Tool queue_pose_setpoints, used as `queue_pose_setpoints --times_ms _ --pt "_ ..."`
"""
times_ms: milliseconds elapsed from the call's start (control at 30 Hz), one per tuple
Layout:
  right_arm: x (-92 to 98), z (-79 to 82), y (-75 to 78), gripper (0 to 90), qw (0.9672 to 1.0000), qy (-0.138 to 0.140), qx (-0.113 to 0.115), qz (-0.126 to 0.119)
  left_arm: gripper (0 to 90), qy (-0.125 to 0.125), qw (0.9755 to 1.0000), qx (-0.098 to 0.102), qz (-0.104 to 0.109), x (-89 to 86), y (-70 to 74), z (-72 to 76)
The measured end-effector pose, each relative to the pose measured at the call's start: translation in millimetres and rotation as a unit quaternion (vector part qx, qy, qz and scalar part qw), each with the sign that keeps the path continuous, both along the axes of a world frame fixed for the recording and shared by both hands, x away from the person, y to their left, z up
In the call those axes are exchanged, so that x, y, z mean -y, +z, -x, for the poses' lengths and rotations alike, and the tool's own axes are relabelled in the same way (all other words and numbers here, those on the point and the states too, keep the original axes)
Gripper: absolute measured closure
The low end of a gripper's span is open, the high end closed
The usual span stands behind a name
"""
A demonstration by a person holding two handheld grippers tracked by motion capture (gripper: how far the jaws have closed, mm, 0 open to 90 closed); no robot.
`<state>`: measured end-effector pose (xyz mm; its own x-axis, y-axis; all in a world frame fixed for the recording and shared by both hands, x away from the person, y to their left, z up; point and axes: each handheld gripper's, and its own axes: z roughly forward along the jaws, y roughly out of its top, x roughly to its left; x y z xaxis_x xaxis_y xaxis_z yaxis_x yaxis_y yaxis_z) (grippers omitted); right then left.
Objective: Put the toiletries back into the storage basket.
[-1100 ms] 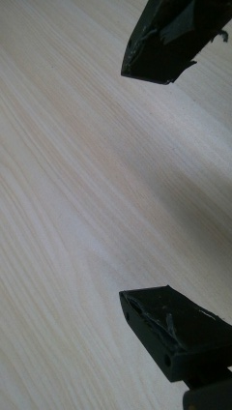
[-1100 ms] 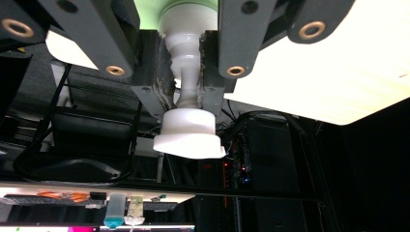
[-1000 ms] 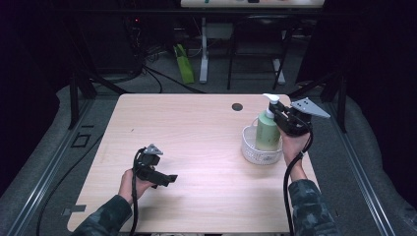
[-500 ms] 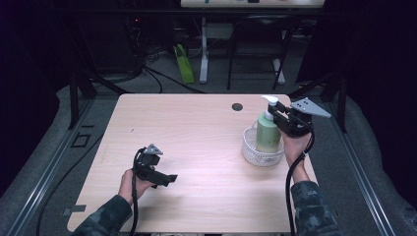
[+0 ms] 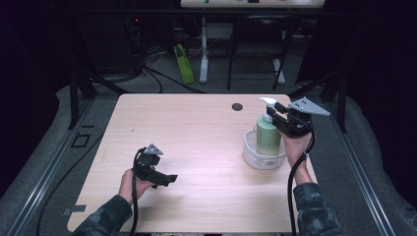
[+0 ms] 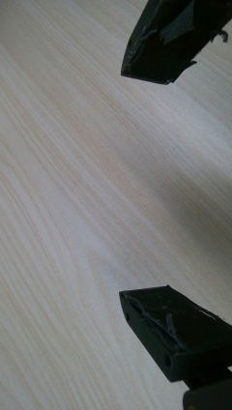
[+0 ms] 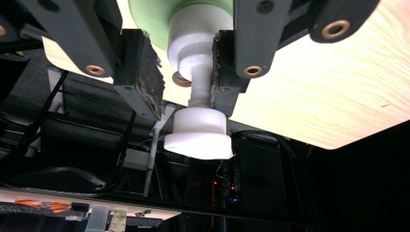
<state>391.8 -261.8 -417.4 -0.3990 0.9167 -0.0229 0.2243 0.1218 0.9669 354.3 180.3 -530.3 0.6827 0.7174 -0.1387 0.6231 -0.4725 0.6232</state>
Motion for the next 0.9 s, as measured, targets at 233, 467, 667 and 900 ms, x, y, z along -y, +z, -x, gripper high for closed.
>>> queue_pose_setpoints --times_ms 233,467,667,900 --pt "6.0 2.6 -0.9 58.0 0.9998 -0.008 -0.005 -0.017 0.0 -0.001 1.0000 -0.002 -0.003 -0.3 -0.3 -0.5" --pt "6.5 12.1 -4.9 51.1 0.9990 -0.032 0.002 -0.032 0.0 0.000 1.0000 -0.002 -0.002 0.1 -0.2 -0.2" --pt "1.4 25.2 -9.8 43.3 0.9981 -0.044 0.042 -0.001 0.0 0.000 1.0000 -0.001 -0.002 0.3 0.1 -0.1" --pt "-3.2 37.7 -11.0 39.8 0.9941 -0.063 0.075 0.046 0.0 0.000 1.0000 -0.001 -0.002 0.7 0.2 0.1"
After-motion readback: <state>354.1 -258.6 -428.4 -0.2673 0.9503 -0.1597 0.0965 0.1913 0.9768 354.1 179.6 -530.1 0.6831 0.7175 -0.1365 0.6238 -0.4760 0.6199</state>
